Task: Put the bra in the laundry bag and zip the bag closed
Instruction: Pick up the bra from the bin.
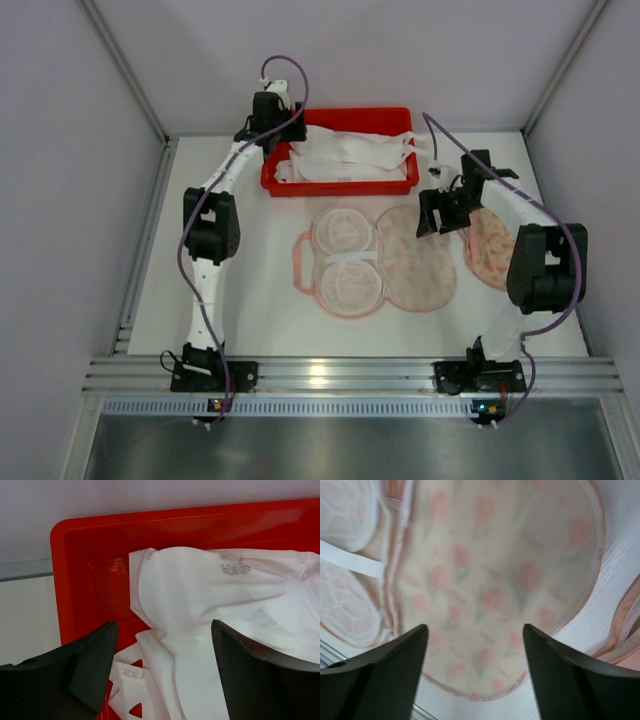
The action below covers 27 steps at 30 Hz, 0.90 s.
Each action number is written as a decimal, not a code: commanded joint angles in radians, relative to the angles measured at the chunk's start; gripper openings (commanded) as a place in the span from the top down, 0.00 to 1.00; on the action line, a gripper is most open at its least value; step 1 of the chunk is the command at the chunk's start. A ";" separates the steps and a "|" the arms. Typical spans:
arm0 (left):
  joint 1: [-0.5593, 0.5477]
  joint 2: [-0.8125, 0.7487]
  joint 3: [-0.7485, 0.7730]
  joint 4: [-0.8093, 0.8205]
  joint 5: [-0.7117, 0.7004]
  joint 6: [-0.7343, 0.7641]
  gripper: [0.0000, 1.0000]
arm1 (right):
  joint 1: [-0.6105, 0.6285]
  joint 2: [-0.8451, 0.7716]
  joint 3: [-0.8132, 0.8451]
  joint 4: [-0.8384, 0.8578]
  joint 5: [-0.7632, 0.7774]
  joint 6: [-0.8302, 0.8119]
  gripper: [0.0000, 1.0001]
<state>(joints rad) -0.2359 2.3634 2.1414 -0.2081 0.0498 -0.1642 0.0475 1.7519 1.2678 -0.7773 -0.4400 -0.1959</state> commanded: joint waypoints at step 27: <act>0.044 0.177 0.097 0.349 0.068 -0.199 0.79 | -0.001 -0.098 0.030 -0.083 -0.066 0.032 0.01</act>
<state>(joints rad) -0.2153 2.5622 2.1887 0.0082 0.0505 -0.3309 0.0475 1.6474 1.3022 -0.8394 -0.4984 -0.1593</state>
